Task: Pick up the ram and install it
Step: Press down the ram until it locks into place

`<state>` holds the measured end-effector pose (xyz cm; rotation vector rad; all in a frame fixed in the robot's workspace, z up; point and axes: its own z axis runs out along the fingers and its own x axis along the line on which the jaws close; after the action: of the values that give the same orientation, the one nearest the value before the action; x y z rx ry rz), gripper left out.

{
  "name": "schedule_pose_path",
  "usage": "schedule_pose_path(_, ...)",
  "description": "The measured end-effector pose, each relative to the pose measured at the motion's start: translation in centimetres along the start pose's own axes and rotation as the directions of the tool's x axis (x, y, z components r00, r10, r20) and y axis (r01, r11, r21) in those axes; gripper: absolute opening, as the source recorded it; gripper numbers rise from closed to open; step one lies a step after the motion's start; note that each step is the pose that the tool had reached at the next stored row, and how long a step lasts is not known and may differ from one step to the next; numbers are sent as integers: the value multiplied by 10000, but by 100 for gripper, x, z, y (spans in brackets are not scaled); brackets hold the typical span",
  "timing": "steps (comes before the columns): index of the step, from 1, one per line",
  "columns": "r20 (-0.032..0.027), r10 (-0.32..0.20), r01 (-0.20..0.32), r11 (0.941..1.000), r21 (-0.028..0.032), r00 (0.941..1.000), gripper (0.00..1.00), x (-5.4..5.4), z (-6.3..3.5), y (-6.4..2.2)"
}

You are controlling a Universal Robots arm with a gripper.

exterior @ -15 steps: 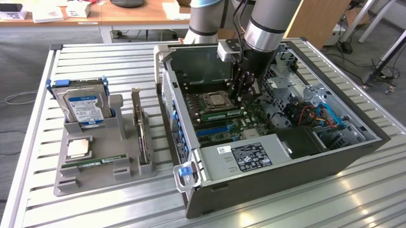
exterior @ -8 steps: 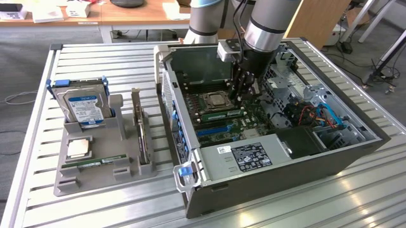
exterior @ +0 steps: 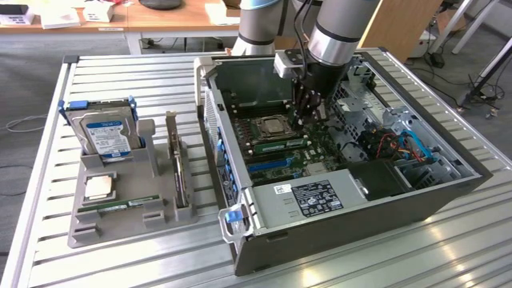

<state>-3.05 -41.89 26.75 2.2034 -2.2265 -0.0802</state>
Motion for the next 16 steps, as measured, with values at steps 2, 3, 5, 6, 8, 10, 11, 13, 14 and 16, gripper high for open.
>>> schedule_pose_path(2,0,0,0,10000,0,10000,11,0,0,0)
schedule_pose_path(3,0,0,0,10000,0,10000,11,0,0,0)
schedule_pose_path(5,0,0,0,10000,0,10000,11,0,0,-1)
schedule_pose_path(6,-1,-1,1,10000,0,10000,11,0,0,-5)
schedule_pose_path(8,-1,0,0,10000,0,10000,11,0,-1,-25)
schedule_pose_path(10,-1,1,-1,10000,0,10000,11,0,-3,-62)
schedule_pose_path(11,-1,0,0,10000,0,10000,11,-1,-4,-87)
schedule_pose_path(13,-1,1,-1,10000,0,10000,11,-1,-6,-133)
schedule_pose_path(14,0,0,0,10000,0,10000,11,-2,-6,-155)
schedule_pose_path(16,-1,0,0,10000,0,10000,11,-2,-9,-197)
